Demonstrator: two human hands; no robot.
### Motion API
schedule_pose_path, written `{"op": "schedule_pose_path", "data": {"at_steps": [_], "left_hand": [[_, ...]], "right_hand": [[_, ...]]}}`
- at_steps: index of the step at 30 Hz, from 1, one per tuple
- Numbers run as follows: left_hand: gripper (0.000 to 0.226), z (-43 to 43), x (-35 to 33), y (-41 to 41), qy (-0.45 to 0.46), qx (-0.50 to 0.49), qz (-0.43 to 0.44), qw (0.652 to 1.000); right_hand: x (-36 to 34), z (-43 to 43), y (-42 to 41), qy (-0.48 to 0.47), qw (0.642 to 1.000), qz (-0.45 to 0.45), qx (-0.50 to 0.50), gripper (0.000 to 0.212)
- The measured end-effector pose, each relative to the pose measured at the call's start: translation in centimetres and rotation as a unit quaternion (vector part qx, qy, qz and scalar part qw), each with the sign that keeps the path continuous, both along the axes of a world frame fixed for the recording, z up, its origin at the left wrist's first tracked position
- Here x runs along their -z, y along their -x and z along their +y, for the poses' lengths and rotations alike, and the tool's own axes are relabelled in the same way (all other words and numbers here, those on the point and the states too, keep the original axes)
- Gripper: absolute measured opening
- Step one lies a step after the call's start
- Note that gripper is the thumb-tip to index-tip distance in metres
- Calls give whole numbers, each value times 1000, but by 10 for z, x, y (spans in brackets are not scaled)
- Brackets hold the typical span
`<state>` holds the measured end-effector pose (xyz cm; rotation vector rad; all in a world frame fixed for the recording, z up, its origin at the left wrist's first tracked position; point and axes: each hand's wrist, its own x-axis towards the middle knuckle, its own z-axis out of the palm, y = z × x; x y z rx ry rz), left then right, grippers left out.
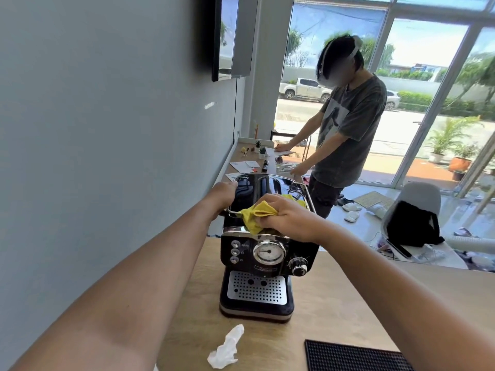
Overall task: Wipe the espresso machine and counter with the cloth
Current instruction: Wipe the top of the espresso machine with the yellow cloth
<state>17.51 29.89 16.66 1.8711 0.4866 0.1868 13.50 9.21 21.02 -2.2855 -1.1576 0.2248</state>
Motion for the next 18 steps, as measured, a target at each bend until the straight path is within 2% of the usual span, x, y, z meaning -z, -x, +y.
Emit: {"op": "schedule_pose_path", "data": {"at_steps": [2,4,6,7,10,12,13,15,17,18], "left_hand": [[48,-2,-2,1,3,-6,1,1000],[46,-2,-2,1,5,-5,1,1000],[45,-1,-1,2,4,1,0,1000],[44,0,-1,2,6,4,-1,1000],[43,0,-1,4,7,9,-2,1000],[41,0,-2,5,10,12,-5,1000],[40,0,-2,5,13,13,-8,1000],[43,0,-3,5,14,14,-4,1000],[45,0,-3,7,9,17,2,1000],[46,0,-3,6,10,19,2,1000]], "right_hand": [[1,2,-4,-11,1000,5,21,22],[8,4,-9,-5,996,-71,56,26],[15,2,-6,-6,992,-117,44,26],[16,-1,-3,-11,993,-113,23,22],[12,-17,1,-40,999,7,-19,8],[6,-29,-6,-76,992,101,-1,16],[3,-32,-11,-86,990,112,27,21],[1,-30,-19,-76,990,46,105,22],[5,-21,-17,-3,987,-53,154,30],[7,-16,-12,49,985,-85,142,37]]}}
